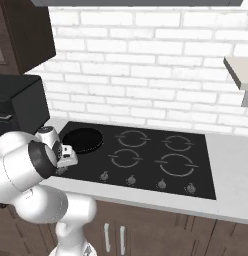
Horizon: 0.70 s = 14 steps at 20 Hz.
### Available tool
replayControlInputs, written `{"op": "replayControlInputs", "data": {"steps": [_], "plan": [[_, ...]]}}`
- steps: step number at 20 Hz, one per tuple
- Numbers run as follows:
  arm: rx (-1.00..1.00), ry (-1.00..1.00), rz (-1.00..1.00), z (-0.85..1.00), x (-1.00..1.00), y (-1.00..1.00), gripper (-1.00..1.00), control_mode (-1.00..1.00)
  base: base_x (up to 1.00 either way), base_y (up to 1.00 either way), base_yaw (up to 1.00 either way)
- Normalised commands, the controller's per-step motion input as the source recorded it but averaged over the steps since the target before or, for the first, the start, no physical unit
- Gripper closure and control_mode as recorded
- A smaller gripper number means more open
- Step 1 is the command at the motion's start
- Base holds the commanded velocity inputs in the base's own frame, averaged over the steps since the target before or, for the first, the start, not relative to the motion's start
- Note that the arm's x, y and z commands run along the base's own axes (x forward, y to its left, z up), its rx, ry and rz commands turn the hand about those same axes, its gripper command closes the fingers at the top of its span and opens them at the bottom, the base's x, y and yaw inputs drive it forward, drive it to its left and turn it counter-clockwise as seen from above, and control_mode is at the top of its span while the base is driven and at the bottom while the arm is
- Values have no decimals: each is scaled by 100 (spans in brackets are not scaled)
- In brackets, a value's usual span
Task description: Turn off the front left burner of the stove.
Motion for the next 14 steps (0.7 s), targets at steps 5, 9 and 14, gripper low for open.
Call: {"op": "replayControlInputs", "data": {"steps": [5,9,14], "plan": [[13,0,-21,-1,-4,-10,100,-100,0,0,0],[21,-1,-33,0,-8,-16,100,-100,0,0,0],[23,-1,-35,0,-13,-16,100,-100,0,0,0]]}}
